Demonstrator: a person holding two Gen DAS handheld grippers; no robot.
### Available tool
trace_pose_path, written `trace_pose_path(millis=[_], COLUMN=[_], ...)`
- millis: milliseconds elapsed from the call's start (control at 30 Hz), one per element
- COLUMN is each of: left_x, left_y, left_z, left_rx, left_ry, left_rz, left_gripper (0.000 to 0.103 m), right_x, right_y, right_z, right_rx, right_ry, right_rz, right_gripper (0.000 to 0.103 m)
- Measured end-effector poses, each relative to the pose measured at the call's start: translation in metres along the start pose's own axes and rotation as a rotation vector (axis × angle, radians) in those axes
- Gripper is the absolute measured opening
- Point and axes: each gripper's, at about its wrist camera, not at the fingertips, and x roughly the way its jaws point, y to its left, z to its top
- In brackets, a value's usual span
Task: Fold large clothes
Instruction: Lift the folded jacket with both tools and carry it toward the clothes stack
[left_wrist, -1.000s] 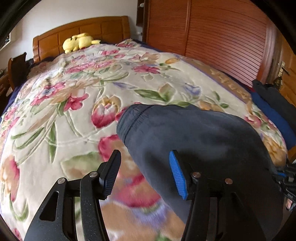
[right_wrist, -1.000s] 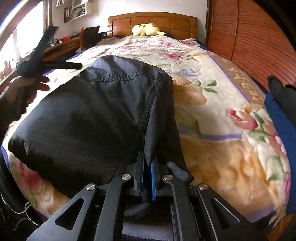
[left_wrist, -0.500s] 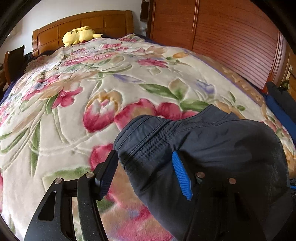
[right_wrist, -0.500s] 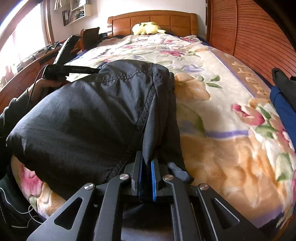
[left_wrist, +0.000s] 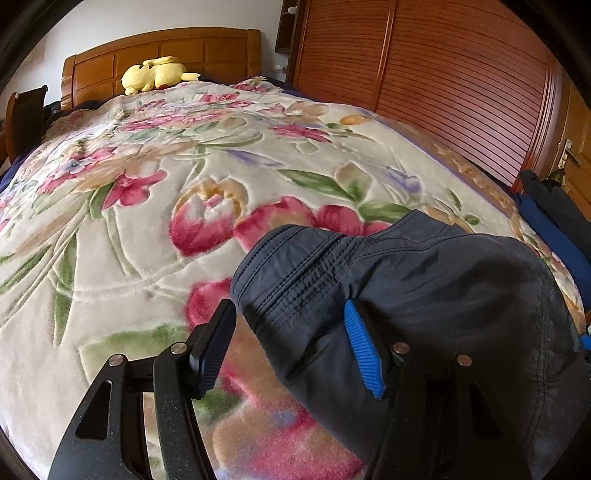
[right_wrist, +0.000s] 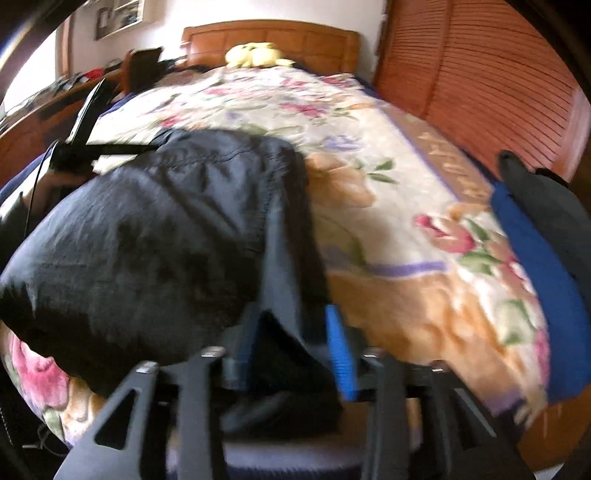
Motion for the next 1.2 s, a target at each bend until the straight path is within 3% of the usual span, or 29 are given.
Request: trace_pose_path(millis=[100,367,467,667,967,1033,1133,1200], left_x=[0.000,0.000,0.003,0.010,0.022,0.022,0.021,0.018], left_y=[0.001,0.001,0.008,0.014,0.028,0.028,0.022,0.014], left_z=[0.000,-0.002,-0.002,0.003,0.006,0.007,0.010,0.012], left_rx=[0.007,0.010,-0.005,-0.026,-0.150,-0.170,-0.184,-0.155], left_ry=[-0.001,0.002,0.017,0.078,0.150,0.168,0.190,0.193], left_rz=[0.009,0.020,0.030,0.000,-0.079,-0.114,-0.138,-0.112], left_gripper=[0.063,0.066,0.077,0.079,0.079,0.066,0.052,0.045], right_x=[-0.017,-0.032,-0.024,-0.015,0.000,0.001,0.005,0.005], right_y=[-0.005,0.005,0.005,0.004,-0.006,-0.006,-0.011,-0.012], right_z=[-0.008,-0.035,-0.033,-0.032,-0.041,-0.043,-0.044,-0.045], right_rx=[0.051,0.045,0.078,0.107,0.176,0.181,0.200,0.202], right_ry=[0.000,0.068,0.070,0.039,0.004,-0.004,-0.008,-0.009], right_rz=[-0.020,-0.024,-0.002,0.032,0.094,0.107,0.181,0.223], right_gripper=[0.063,0.063,0.063,0.063,0.066,0.066,0.048,0.027])
